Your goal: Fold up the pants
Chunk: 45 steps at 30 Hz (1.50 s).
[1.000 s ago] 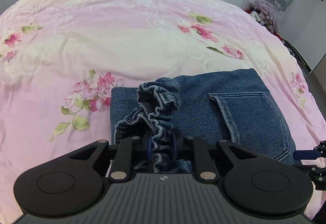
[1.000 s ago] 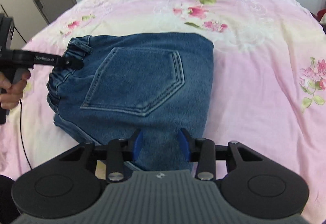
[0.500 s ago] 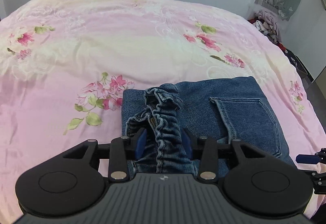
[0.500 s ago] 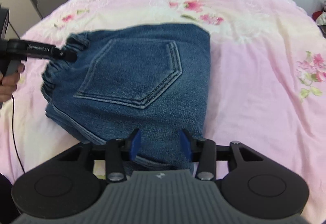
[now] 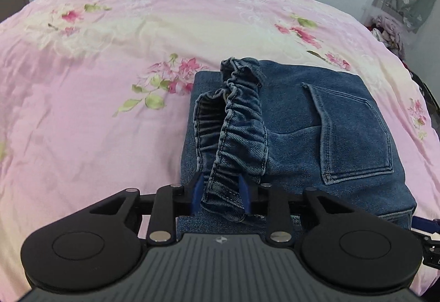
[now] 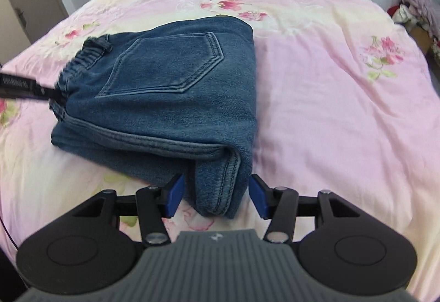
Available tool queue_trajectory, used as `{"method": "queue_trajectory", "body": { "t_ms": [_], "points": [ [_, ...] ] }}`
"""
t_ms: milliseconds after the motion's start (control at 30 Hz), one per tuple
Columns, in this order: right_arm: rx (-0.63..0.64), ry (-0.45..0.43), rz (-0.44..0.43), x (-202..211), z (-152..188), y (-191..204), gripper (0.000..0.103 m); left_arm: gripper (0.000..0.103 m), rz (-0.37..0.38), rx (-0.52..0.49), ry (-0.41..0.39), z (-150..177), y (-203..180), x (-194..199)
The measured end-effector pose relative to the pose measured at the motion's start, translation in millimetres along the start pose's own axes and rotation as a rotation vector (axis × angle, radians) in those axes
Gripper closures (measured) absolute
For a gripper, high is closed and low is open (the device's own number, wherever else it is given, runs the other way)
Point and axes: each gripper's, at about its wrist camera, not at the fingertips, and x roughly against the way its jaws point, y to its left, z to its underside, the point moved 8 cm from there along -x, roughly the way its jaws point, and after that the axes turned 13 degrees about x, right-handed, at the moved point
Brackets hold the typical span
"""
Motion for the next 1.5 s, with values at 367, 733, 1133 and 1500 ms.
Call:
{"method": "queue_trajectory", "body": {
  "t_ms": [367, 733, 1133, 1500],
  "points": [
    [0.045, 0.076, 0.003, -18.1, 38.2, -12.5, 0.081, 0.070, -0.062, 0.064, 0.059, 7.1, 17.7, -29.1],
    [0.007, 0.135, -0.021, -8.9, 31.0, -9.0, 0.070, 0.054, -0.013, 0.185, -0.051, 10.5, 33.6, 13.3],
    [0.107, 0.010, 0.076, 40.1, -13.3, 10.1, 0.025, 0.049, -0.033, 0.048, -0.257, 39.5, 25.0, 111.8],
    [0.088, -0.067, 0.038, 29.1, -81.9, 7.9, 0.021, 0.032, 0.062, 0.077, -0.293, 13.2, 24.5, 125.0]
  ]
}}
